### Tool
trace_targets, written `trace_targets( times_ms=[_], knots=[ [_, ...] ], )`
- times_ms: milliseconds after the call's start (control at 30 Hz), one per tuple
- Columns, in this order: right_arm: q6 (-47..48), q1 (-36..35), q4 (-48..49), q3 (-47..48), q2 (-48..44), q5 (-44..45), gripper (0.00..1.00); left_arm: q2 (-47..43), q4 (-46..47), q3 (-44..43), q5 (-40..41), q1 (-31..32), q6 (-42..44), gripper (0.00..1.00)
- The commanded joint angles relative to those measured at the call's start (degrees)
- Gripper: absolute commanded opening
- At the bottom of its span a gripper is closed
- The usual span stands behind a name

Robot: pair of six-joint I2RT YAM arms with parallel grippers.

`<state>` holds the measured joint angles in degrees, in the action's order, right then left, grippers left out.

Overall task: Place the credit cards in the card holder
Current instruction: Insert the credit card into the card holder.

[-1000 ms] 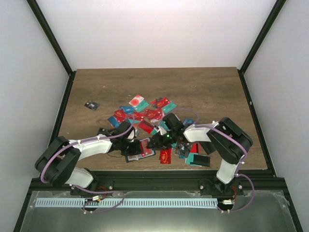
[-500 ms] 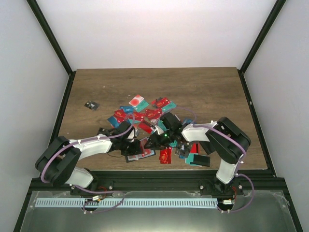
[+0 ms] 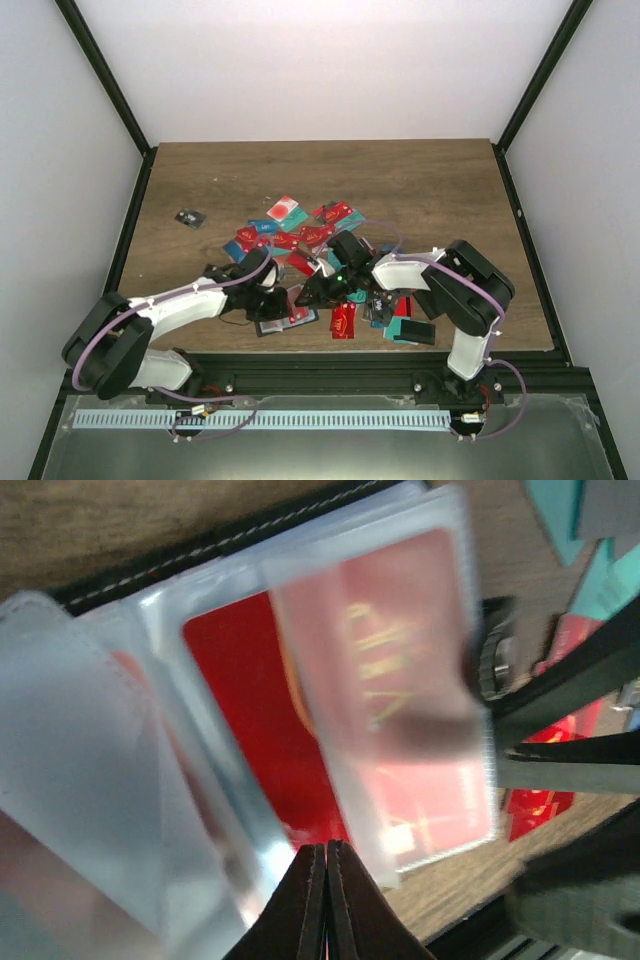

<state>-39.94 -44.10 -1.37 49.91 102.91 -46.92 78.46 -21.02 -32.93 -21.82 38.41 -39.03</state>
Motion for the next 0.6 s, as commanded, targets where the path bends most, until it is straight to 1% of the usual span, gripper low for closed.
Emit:
trace_targets(
  times_ms=[0,167,300,567],
  knots=[
    [1.2,-0.7,-0.8,2.3,1.0,-0.7,0.44,-4.0,-4.5,-2.9,1.5,0.3,-2.2,0.04],
    [0.9,-1.0,-0.5,2.5,1.5,-1.1,0.44,-8.5,-6.7,-3.6,2.3,0.2,-4.0,0.05],
    [1.0,-1.9,-0.5,3.7,1.9,-1.6,0.44,-12.5,-9.8,-3.3,4.6,0.0,-4.9,0.06],
    [1.3,-5.5,-0.7,9.6,4.7,-3.9,0.45,-23.0,-16.0,-0.5,8.7,-0.8,-7.6,0.06]
  ],
)
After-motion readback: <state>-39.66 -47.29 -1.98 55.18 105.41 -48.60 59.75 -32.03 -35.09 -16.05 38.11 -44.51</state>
